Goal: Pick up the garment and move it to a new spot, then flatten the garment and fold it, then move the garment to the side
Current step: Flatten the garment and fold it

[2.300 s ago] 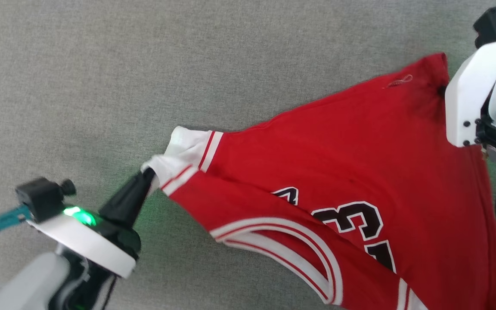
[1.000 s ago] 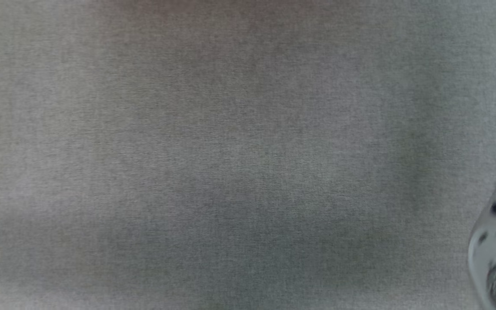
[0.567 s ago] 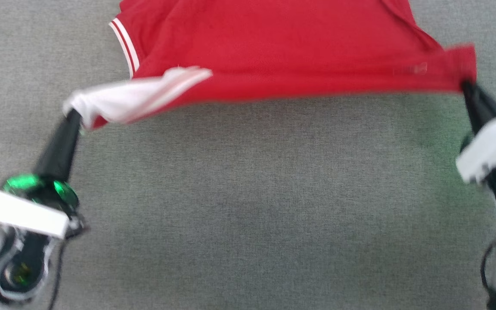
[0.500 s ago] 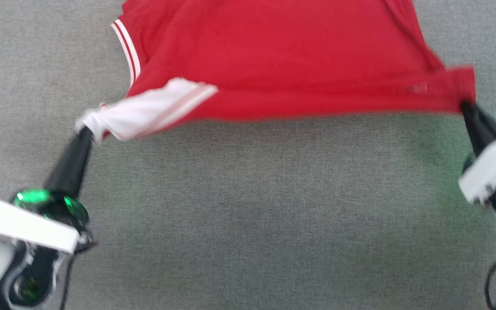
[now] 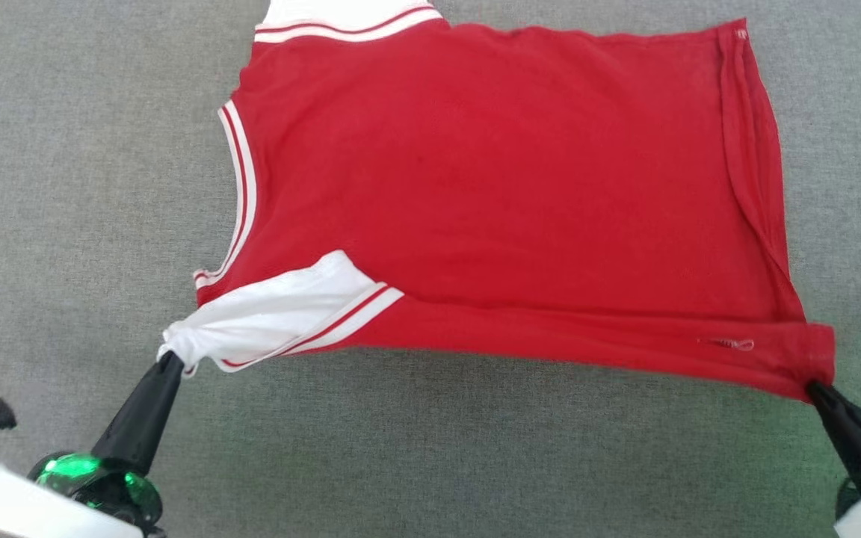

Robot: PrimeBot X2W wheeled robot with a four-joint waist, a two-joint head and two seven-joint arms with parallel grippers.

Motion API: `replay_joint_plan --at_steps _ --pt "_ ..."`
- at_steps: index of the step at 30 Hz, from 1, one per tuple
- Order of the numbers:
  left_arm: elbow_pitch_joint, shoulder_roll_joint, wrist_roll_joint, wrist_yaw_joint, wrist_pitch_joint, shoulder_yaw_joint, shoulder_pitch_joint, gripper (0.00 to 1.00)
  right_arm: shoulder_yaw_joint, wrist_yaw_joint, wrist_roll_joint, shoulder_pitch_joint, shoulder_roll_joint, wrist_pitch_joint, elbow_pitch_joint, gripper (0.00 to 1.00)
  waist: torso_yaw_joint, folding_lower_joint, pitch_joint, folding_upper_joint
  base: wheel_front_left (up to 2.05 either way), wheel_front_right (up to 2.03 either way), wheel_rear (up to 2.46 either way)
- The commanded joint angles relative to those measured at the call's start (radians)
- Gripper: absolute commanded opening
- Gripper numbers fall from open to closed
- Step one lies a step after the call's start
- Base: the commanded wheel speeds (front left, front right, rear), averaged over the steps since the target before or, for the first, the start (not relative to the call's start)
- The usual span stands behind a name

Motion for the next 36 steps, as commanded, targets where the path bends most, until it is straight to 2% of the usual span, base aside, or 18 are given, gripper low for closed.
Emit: replay_joint_plan --at_steps 1,4,8,12,17,22,30,36 --pt "-0.024 0.0 0.014 0.002 -0.005 0.032 0.039 0.0 -0.012 -0.004 0.033 0.04 -0.001 -0.019 -0.039 0.0 -0.001 0.0 0.002 0.0 0.0 0.0 0.0" --pt "-0.048 0.0 0.033 0.002 -0.005 0.061 0.058 0.0 -0.022 -0.004 0.04 0.057 0.0 -0.025 -0.071 0.0 -0.007 0.0 0.007 0.0 0.0 0.0 0.0" --pt "-0.058 0.014 0.038 0.002 -0.005 0.049 -0.005 0.0 -0.012 -0.003 0.031 -0.029 0.0 -0.032 -0.055 0.0 -0.012 0.0 0.015 0.0 0.0 0.0 0.0" --pt "-0.027 0.033 0.009 0.002 -0.005 0.012 -0.126 0.0 0.01 -0.003 -0.012 -0.148 0.0 -0.049 0.016 0.0 -0.009 0.0 0.029 0.0 0.0 0.0 0.0" --pt "0.031 0.028 -0.028 0.002 -0.004 0.007 -0.282 0.0 0.042 -0.003 -0.047 -0.3 0.0 -0.082 0.125 0.0 -0.014 0.0 0.062 0.0 0.0 0.0 0.0" --pt "0.078 0.02 -0.043 0.002 -0.003 -0.014 -0.366 0.0 0.048 -0.003 -0.067 -0.411 0.0 -0.132 0.226 0.0 -0.021 0.0 0.096 0.0 0.0 0.0 0.0" --pt "0.219 -0.014 -0.037 0.002 -0.003 -0.046 -0.415 0.0 0.054 -0.003 -0.087 -0.454 0.0 -0.197 0.336 0.0 -0.026 0.0 0.145 0.0 0.0 0.0 0.0" --pt "0.319 0.009 0.034 0.002 -0.003 -0.125 -0.439 0.0 0.086 -0.003 -0.071 -0.449 0.001 -0.236 0.391 0.0 -0.039 0.0 0.161 0.0 0.0 0.0 0.0"
